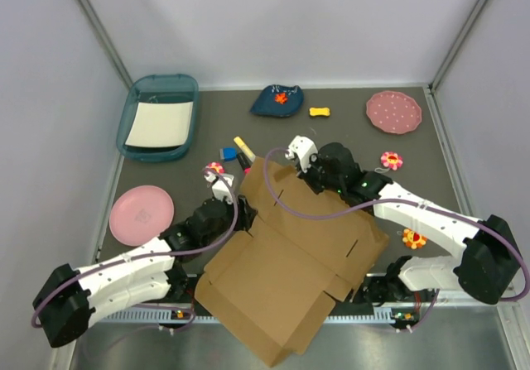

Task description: Fold the paper box

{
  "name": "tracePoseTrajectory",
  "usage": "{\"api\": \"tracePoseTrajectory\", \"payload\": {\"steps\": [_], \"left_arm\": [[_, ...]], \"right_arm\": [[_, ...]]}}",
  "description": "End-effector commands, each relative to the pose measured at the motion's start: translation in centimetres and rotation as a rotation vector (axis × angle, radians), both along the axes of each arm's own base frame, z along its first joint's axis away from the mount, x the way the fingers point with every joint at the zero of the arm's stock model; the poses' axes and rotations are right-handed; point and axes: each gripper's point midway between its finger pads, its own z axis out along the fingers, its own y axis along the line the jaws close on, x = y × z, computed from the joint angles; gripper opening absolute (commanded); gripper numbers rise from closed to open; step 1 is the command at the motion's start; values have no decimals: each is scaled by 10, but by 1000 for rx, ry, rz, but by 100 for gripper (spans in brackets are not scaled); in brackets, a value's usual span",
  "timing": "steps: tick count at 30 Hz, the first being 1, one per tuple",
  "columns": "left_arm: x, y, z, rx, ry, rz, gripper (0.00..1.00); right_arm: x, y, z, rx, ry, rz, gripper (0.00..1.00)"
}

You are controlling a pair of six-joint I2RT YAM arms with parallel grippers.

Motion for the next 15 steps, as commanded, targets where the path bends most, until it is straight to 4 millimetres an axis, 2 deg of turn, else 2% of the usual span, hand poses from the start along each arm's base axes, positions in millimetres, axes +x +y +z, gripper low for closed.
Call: {"api": "tracePoseTrajectory", "payload": {"steps": [1, 5, 9, 15], "left_arm": [[0, -5, -6, 21, 68, 5, 57], [-1, -4, -26, 117, 138, 1, 56], [-2, -3, -37, 167, 184, 2, 56], [-4, 2, -38, 196, 188, 4, 56]], "right_arm": [[-7, 14, 12, 26, -7, 42, 0], [-8, 15, 10, 12, -8, 45, 0], [-9, 14, 9, 3, -11, 46, 0], [-9, 15, 10, 2, -16, 51, 0]]}}
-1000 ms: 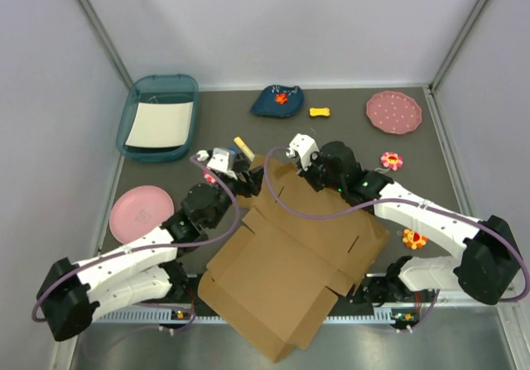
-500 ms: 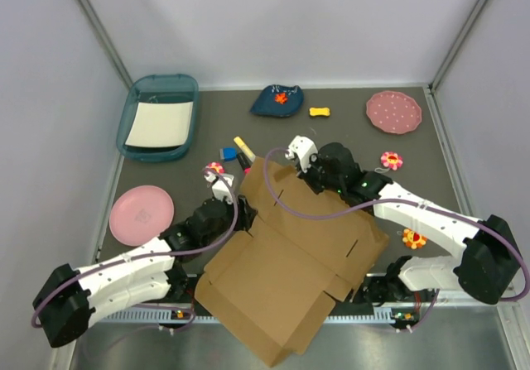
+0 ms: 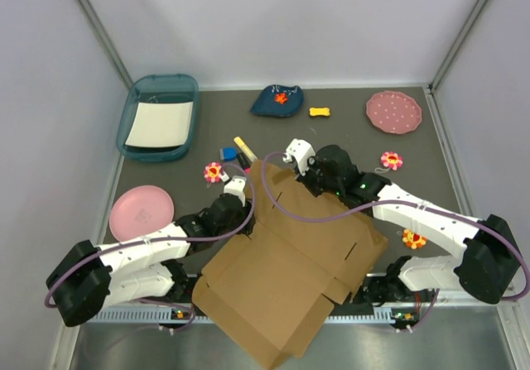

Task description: Fold the paper box

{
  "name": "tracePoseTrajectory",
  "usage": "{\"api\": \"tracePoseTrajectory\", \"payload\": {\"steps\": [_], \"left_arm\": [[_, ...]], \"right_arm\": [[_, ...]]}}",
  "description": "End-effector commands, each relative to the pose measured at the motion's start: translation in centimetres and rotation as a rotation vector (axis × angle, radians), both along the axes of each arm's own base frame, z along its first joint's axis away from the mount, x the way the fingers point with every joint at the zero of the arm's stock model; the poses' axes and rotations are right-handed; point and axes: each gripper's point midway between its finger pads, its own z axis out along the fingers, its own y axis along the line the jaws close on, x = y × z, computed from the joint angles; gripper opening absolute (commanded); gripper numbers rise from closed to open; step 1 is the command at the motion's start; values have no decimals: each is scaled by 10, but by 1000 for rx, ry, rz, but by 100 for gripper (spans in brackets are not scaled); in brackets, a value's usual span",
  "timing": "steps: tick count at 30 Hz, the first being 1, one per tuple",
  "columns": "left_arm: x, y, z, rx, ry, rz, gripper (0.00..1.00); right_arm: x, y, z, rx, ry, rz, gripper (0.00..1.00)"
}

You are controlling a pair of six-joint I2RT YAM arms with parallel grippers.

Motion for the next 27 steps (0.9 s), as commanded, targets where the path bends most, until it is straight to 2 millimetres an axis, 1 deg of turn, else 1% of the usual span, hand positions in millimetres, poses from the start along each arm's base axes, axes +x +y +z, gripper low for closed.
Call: {"api": "tracePoseTrajectory", "payload": {"steps": [1, 4, 6, 8, 9, 11, 12, 13, 14, 15, 16, 17, 19, 21, 23, 24, 27], "left_arm": [[4, -3, 16, -13, -26, -4, 56], [1, -5, 13, -14, -14, -27, 54], [-4, -10, 11, -27, 7, -54, 46], [-8, -18, 12, -60, 23, -88, 40], [-11, -21, 11, -74, 29, -102, 31], [-10, -28, 17, -113, 13, -127, 23], [-14, -32, 18, -138, 15, -153, 15], [-16, -35, 18, -148, 10, -172, 12], [-13, -42, 28, -192, -22, -189, 9], [-16, -45, 29, -213, -26, -207, 7], [-16, -46, 31, -225, -40, -215, 3], [-12, -51, 40, -256, -74, -218, 2], [-10, -53, 46, -287, -105, -221, 0], [-8, -58, 57, -326, -160, -236, 0], [-9, -63, 62, -344, -198, -262, 0], [-8, -67, 67, -361, -233, -279, 0], [-18, -78, 64, -353, -257, -338, 0]], "right_arm": [[-1, 10, 12, 13, -22, 27, 0], [-1, 10, 12, 14, -21, 28, 0], [-1, 10, 12, 15, -22, 26, 0], [-1, 10, 13, 13, -24, 26, 0], [0, 10, 14, 14, -27, 23, 0], [0, 8, 15, 14, -32, 17, 0], [0, 8, 16, 15, -35, 16, 0], [0, 8, 17, 13, -42, 10, 0], [1, 7, 18, 12, -45, 5, 0], [2, 6, 19, 10, -50, 2, 0], [4, 5, 20, 7, -59, -10, 0], [4, 4, 23, 6, -68, -16, 0], [8, 0, 27, -2, -90, -46, 0], [10, -3, 30, -9, -107, -67, 0], [14, -8, 32, -22, -123, -107, 0], [14, -9, 32, -24, -124, -114, 0], [14, -15, 29, -26, -123, -144, 0]]}}
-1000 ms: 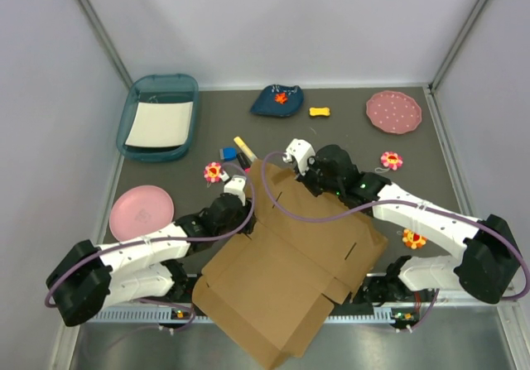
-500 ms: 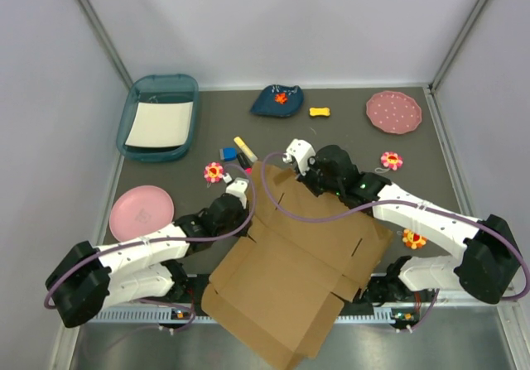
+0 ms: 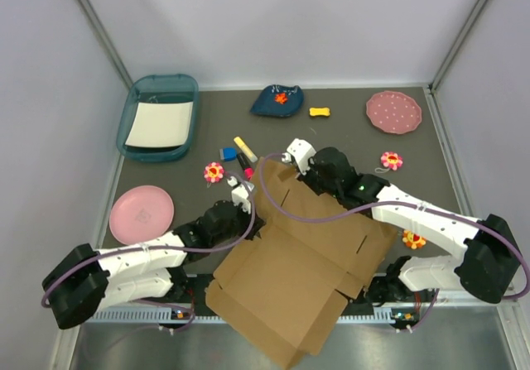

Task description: Fold the paper box

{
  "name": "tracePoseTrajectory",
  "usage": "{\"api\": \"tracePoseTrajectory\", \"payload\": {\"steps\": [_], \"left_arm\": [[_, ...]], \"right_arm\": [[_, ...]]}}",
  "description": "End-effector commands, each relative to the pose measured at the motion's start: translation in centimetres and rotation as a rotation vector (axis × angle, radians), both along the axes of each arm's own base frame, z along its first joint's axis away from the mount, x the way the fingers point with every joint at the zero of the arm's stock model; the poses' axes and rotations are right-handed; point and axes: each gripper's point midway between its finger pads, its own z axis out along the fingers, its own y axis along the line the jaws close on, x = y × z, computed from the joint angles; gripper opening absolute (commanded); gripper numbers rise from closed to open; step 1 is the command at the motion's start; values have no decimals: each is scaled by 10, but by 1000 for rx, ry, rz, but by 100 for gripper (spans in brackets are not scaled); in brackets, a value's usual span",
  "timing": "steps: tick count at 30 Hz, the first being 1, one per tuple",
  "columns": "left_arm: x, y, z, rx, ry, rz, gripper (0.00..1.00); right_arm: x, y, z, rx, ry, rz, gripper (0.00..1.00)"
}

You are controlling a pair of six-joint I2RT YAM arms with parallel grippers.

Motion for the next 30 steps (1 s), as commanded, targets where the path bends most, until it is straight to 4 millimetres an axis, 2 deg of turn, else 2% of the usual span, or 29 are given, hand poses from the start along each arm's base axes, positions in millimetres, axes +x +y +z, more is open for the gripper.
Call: {"api": "tracePoseTrajectory", "payload": {"steps": [1, 8, 11, 14, 16, 17, 19, 20, 22, 23, 25, 26, 28, 29, 30], "left_arm": [[-5, -39, 43, -152, -171, -118, 0], [-29, -61, 10, -34, -170, -203, 1], [-33, -65, 3, 0, -169, -203, 4], [-31, -63, 7, 18, -168, -180, 8], [-27, -59, 13, 26, -183, -157, 13], [-25, -58, 28, 1, -206, -145, 16], [-21, -49, 36, 24, -231, -118, 21], [-17, -47, 55, -8, -259, -93, 25], [-13, -38, 64, 15, -287, -68, 29], [-11, -37, 80, -16, -309, -56, 34], [-10, -33, 89, -7, -330, -50, 38], [-8, -31, 101, -29, -350, -33, 39], [-6, -26, 108, -21, -366, -21, 41], [-1, -20, 118, -29, -387, 21, 42], [3, -15, 121, -25, -402, 51, 47]], "right_arm": [[3, 0, 28, 54, -58, -52, 0], [-1, -2, 21, 50, -47, -51, 0], [-1, -3, 21, 44, -48, -55, 0], [-2, -4, 20, 40, -47, -56, 0], [-2, -4, 20, 38, -48, -57, 0], [-2, -5, 21, 40, -49, -59, 0], [-3, -5, 21, 40, -49, -59, 0], [-2, -5, 22, 41, -52, -58, 0], [-3, -6, 21, 41, -50, -59, 0], [-3, -6, 21, 40, -49, -59, 0], [-3, -4, 20, 40, -46, -53, 0], [-3, -4, 20, 40, -46, -53, 0], [-3, -4, 19, 39, -43, -52, 0], [-3, -4, 20, 41, -43, -51, 0], [-4, -4, 19, 42, -42, -50, 0]]}}
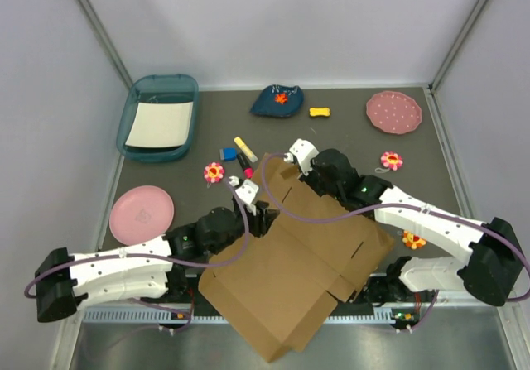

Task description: Fold the paper box

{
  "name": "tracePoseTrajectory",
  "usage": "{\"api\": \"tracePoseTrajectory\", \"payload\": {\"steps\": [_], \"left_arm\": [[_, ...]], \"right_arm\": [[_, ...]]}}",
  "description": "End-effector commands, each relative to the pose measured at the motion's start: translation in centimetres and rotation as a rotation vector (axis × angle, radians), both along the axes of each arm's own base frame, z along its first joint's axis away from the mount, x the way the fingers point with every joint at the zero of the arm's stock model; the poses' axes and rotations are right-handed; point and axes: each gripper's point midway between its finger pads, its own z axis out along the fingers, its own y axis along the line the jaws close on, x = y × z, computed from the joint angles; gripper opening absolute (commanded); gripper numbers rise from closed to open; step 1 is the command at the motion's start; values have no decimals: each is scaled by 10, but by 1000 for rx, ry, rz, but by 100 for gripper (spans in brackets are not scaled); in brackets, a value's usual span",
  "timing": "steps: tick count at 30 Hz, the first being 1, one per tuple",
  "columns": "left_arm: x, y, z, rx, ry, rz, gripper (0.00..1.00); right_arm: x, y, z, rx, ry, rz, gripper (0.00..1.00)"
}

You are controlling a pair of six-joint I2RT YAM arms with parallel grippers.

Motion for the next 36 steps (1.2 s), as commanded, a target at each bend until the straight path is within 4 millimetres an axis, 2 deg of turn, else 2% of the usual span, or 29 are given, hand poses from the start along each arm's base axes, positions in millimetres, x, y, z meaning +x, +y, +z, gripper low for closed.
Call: {"api": "tracePoseTrajectory", "payload": {"steps": [1, 2, 3, 5, 6, 8, 9, 10, 11, 12, 13, 15, 18, 21, 22, 23, 27, 36], "left_arm": [[20, 24, 27, 5, -82, 144, 51], [25, 32, 31, -9, -97, 189, 53], [39, 47, 33, -12, -101, 281, 55], [53, 58, 31, -17, -87, 334, 57], [66, 67, 27, -37, -51, 368, 57], [82, 75, 16, -41, -1, 396, 58], [96, 87, 15, -60, 13, 446, 58], [97, 82, 13, -65, 20, 401, 58], [103, 84, 4, -37, 16, 399, 59], [112, 87, 8, -48, -1, 416, 59], [116, 85, 2, -37, 12, 409, 59], [124, 80, 13, -65, -37, 393, 59], [126, 72, 12, -75, -56, 360, 59], [128, 75, 15, -108, -54, 389, 58], [128, 77, 23, -140, -75, 402, 58], [127, 83, 16, -153, -65, 430, 58], [123, 94, 16, -207, -75, 477, 58], [116, 106, 15, -263, -80, 516, 57]], "right_arm": [[-1, 7, 17, 58, -40, 5, 0], [-2, 8, 17, 61, -39, 9, 0], [-3, 8, 16, 62, -36, 11, 0], [-5, 9, 17, 69, -35, 26, 0], [-6, 10, 18, 78, -35, 33, 0], [-8, 12, 19, 82, -36, 49, 0], [-10, 13, 19, 82, -35, 59, 0], [-10, 14, 20, 82, -38, 66, 0], [-11, 15, 21, 84, -39, 71, 0], [-12, 16, 21, 86, -37, 80, 0], [-12, 17, 21, 84, -37, 84, 0], [-12, 18, 22, 79, -44, 85, 0], [-12, 17, 22, 13, -86, 79, 0], [-8, 17, 32, -113, -188, 76, 0], [-4, 17, 30, -176, -213, 86, 0], [0, 17, 37, -197, -237, 76, 0], [14, 13, 56, -300, -321, 46, 0], [31, 7, 108, -428, -535, -21, 0]]}}
